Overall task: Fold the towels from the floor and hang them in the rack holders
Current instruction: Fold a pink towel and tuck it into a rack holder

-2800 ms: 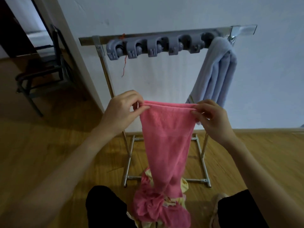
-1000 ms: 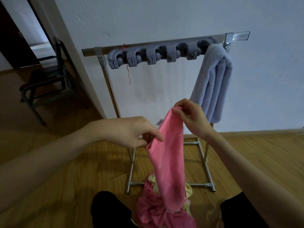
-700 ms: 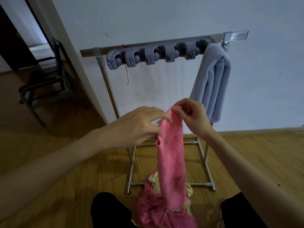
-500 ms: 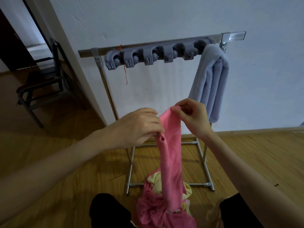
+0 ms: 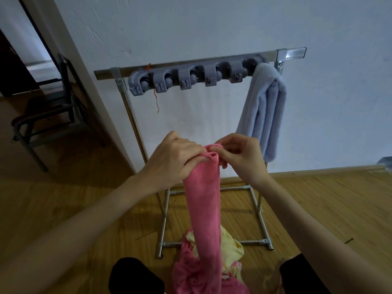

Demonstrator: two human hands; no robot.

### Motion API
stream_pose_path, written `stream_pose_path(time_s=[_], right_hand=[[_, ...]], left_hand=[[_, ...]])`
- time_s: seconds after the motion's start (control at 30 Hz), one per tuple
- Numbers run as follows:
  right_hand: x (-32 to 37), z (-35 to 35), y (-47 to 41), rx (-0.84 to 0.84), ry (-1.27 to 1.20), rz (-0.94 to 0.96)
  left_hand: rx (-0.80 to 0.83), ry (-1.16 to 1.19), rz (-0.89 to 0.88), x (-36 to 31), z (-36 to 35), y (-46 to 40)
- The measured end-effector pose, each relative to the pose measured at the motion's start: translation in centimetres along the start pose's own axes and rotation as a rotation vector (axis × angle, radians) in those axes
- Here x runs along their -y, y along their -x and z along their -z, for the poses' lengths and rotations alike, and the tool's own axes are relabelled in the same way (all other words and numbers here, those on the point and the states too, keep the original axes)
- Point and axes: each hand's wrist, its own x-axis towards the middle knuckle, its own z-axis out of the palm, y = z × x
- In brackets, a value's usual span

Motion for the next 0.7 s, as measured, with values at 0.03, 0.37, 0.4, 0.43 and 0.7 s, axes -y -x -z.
stream_pose_path(time_s=[0.03,0.37,0.4,0.43,0.7], right_hand=[[0.05,-0.12,-0.03,-0.007,0.003,-0.003],[0.77,-1.01,0.45,0.081,-0.130,-0.061],[0.84,-0.91,0.51,0.120,-0.150,-0.072],[0.89,-0.80,0.58,0.160,-0.173,-0.084],[0.82,-0.87,0.20,0.188,0.150,0.064]], left_hand=[[-0.008,-0.002,0.002,-0.17,0.02,-0.08],[-0.051,-0.160,0.123,-0.50,0.15,0.08],[-0.054,-0.163,0.134,-0.37,0.16,0.13],[-0.057,-0.163,0.142,-0.29,0.16,0.18],[-0.069,-0.113,0.175,-0.49,0.41,0.28]])
